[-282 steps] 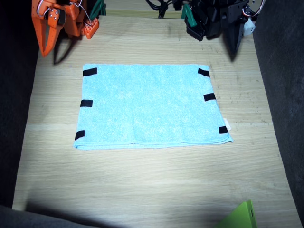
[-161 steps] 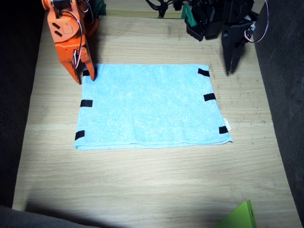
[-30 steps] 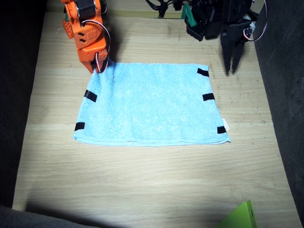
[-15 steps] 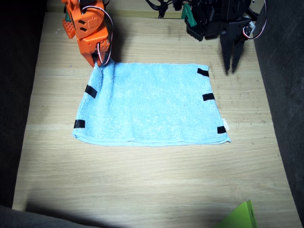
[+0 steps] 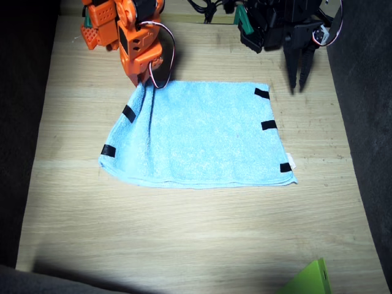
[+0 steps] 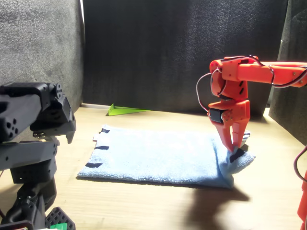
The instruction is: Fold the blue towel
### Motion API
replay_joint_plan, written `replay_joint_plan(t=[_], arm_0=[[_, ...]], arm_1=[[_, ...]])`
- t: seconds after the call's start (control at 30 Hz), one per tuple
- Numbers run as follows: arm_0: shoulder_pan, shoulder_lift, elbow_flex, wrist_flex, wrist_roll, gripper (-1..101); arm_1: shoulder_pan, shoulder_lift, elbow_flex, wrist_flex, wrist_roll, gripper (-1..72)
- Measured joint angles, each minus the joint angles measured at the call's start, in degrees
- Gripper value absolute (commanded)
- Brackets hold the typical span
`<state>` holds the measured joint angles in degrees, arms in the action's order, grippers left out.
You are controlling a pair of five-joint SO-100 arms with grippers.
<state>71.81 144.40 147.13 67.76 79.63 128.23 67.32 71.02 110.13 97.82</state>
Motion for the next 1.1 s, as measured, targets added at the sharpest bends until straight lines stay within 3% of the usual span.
replay_joint_plan(t=[0.8, 1.1], arm_0=[[-0.70, -0.88, 0.00, -0.35, 0.00, 17], [-1.05, -1.05, 0.00, -0.35, 0.00, 17]], arm_1=[[-0.44, 7.47, -2.37, 0.79, -0.18, -0.1], [7.21, 5.89, -3.52, 0.35, -2.11, -0.1]])
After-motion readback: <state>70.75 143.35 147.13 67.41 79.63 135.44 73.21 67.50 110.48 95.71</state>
